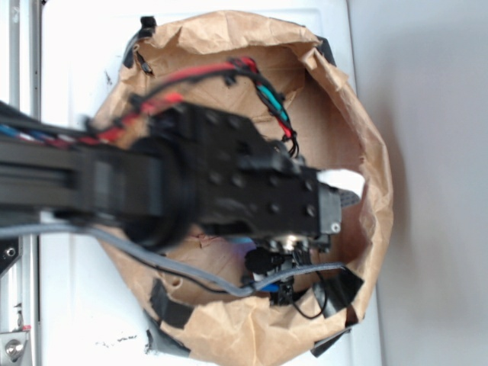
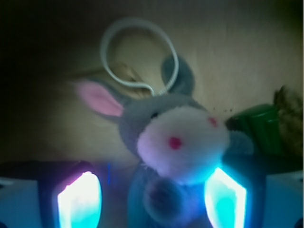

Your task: Grab the gray animal.

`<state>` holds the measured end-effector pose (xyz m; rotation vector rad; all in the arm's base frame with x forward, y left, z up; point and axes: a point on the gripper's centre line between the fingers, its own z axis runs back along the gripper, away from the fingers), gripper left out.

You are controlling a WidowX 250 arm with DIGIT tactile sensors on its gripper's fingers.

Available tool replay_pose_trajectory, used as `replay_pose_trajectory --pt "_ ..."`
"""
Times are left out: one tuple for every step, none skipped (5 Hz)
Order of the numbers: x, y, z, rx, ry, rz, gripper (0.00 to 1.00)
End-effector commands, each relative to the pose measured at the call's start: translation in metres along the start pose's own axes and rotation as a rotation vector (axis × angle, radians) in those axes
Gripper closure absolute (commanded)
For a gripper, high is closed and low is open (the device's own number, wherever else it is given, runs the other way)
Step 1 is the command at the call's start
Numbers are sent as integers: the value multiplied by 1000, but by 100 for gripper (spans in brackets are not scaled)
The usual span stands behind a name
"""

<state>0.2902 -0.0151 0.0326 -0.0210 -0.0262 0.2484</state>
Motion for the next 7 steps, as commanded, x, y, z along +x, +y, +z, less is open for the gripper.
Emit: replay_pose_trajectory --pt "10 3 3 23 -69 24 100" --pt "10 6 30 -30 -90 42 100" --pt "8 10 72 -131 -121 63 100" --pt "4 24 103 -226 -135 61 100" --pt "-5 34 128 -231 -155 60 100" --pt "-15 40 146 -194 -167 74 100" --pt "-27 42 154 -66 -190 43 100"
